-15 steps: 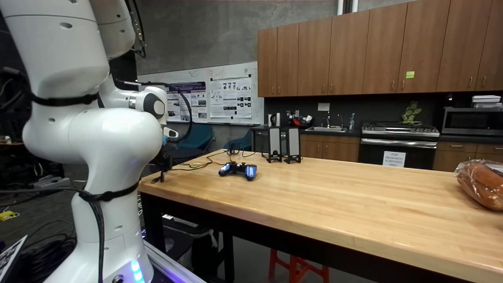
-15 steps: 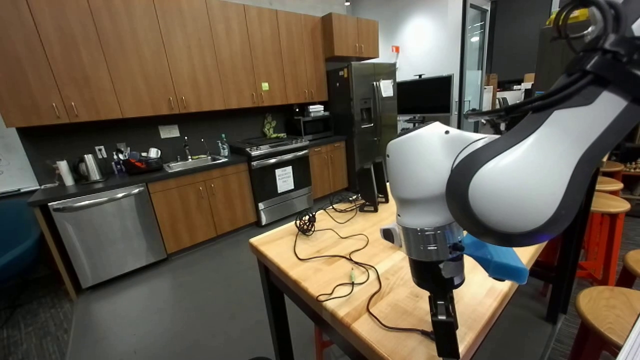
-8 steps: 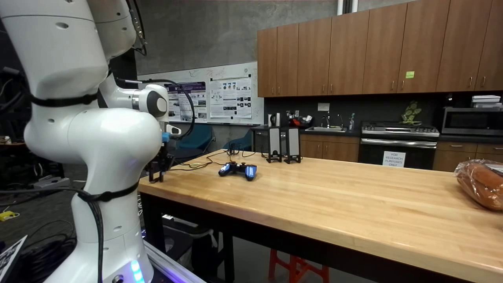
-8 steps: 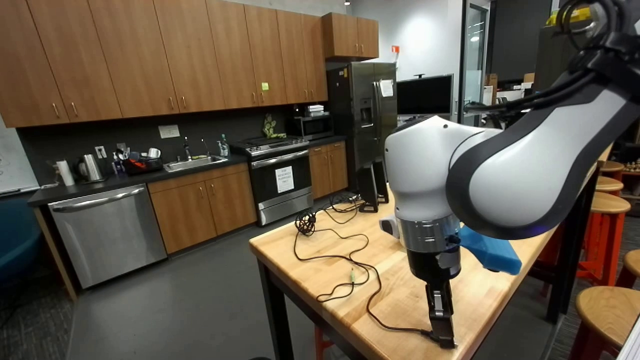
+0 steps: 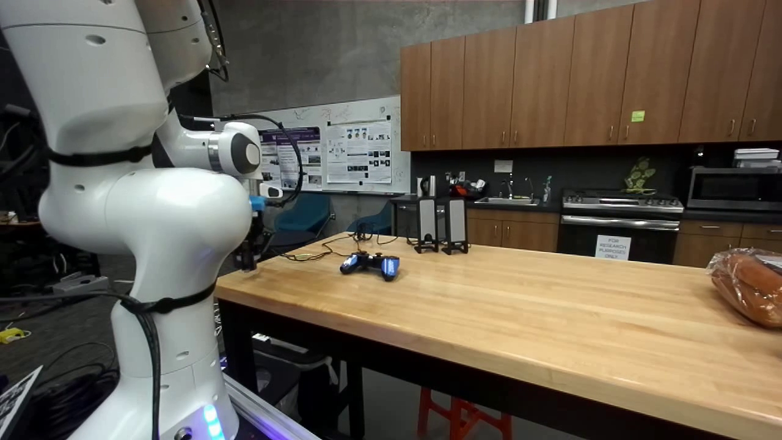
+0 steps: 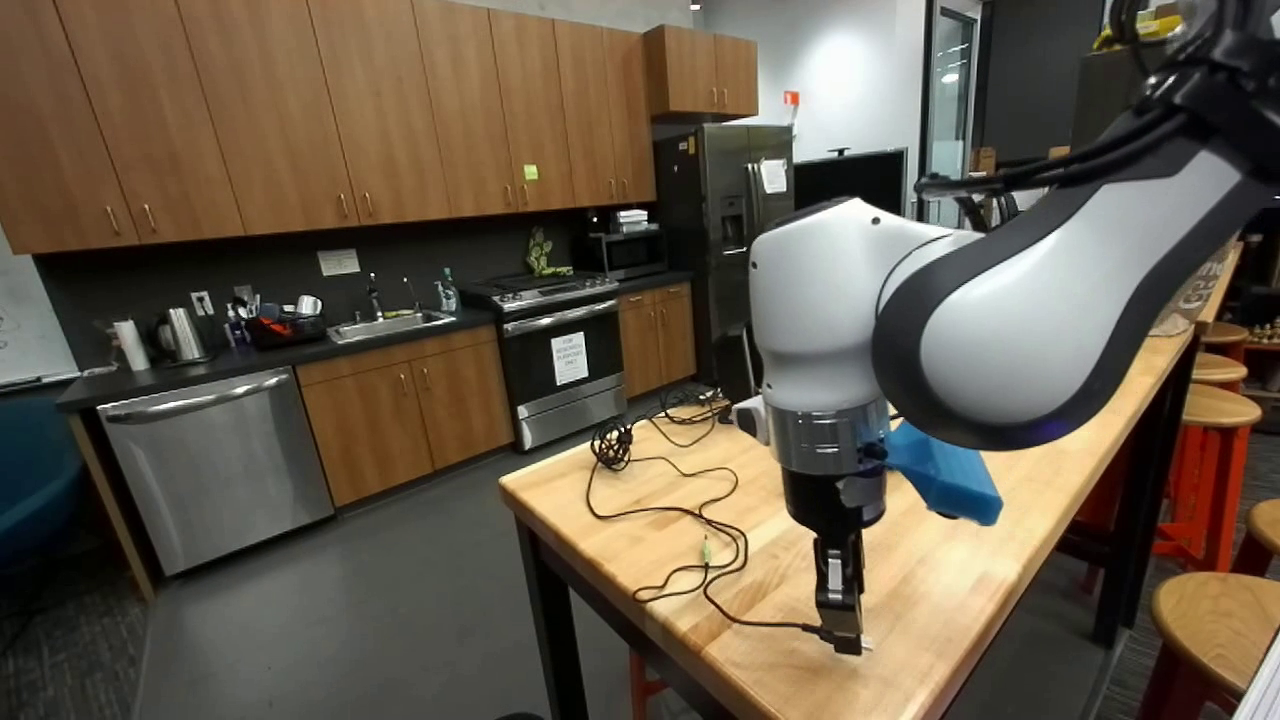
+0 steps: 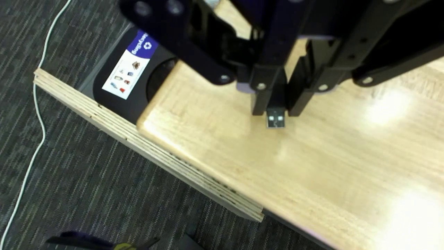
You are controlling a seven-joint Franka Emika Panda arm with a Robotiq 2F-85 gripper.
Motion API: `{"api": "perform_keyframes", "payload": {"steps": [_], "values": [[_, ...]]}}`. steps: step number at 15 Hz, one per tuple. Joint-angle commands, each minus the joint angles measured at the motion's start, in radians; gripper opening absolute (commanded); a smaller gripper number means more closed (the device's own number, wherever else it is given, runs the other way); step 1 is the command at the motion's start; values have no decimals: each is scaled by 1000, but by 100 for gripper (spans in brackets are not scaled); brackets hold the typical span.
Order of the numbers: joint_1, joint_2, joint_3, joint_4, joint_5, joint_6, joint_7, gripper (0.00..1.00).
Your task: Move the green connector cable forward first then move the black usb cable forward
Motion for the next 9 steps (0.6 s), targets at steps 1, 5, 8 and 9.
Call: {"api": "perform_keyframes", "payload": {"steps": [1,5,8,9], "values": [[-36,-16,5,62,-85,-10,54,5],[-85,59,-2,176,-172,-6,77,5],[-112,175,4,291,-237,-6,106,5],[-116,217,2,332,-256,-11,115,5]]}}
